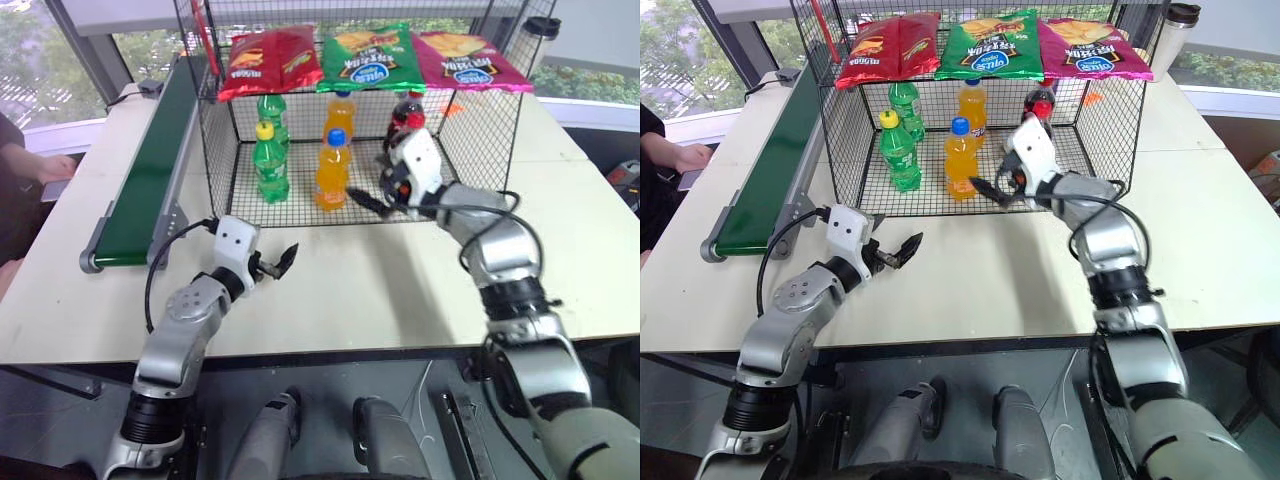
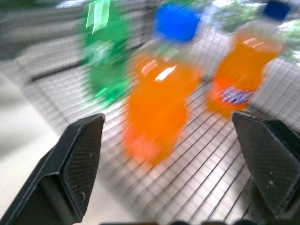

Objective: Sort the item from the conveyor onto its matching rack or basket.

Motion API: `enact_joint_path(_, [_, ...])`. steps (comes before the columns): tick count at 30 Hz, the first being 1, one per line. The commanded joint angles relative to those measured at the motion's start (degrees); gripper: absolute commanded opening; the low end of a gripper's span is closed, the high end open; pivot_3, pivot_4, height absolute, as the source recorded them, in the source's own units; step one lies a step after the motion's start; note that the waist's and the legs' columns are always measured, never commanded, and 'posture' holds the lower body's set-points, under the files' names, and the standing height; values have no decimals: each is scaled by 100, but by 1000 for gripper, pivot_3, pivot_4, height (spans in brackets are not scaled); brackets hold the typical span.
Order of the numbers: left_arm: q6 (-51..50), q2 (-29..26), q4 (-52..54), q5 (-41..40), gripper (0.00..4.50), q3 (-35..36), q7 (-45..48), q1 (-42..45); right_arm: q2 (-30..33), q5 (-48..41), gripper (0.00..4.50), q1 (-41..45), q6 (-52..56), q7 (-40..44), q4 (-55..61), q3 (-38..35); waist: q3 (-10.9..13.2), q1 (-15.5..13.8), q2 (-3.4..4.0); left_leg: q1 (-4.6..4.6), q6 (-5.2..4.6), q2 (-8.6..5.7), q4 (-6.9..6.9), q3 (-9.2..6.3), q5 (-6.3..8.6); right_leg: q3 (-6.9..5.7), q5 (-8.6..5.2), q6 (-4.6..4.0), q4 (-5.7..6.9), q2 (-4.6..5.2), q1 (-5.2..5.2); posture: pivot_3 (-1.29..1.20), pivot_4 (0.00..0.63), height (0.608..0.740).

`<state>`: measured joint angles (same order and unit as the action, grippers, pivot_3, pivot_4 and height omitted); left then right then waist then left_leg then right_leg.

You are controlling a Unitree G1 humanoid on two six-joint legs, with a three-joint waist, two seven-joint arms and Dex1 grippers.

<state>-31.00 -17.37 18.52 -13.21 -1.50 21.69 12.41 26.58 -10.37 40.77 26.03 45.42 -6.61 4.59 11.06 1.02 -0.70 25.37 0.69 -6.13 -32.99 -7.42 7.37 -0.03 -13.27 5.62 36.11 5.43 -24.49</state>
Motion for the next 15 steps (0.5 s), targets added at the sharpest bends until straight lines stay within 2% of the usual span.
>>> enact_joint_path(1, [53,-117,165,-202,4500,90,273,12,426,-168,4436,-564,211,552,1133,271,-2,-5,3,-1,0,2,0,1,0,1,-1,-2,0,5,0,0,150,738])
enact_joint_path(3, [14,-169,127,-322,4500,117,439,25,720,-441,4436,-1180,472,871,1777,285,-3,-38,0,-1,1,3,0,-5,0,-3,-3,-3,0,9,5,0,150,738])
enact_joint_path(6, [-5,-240,66,-385,4500,93,565,17,881,-662,4436,-1610,716,966,2162,213,-3,-41,1,2,0,-1,-4,-2,0,-2,-4,-3,-4,15,5,0,150,738])
enact_joint_path(15, [-34,-361,32,-458,4500,-30,861,-91,883,-833,4436,-2193,860,726,2169,16,-3,-43,0,4,0,3,-10,4,2,-2,-5,-5,-10,21,8,0,150,738])
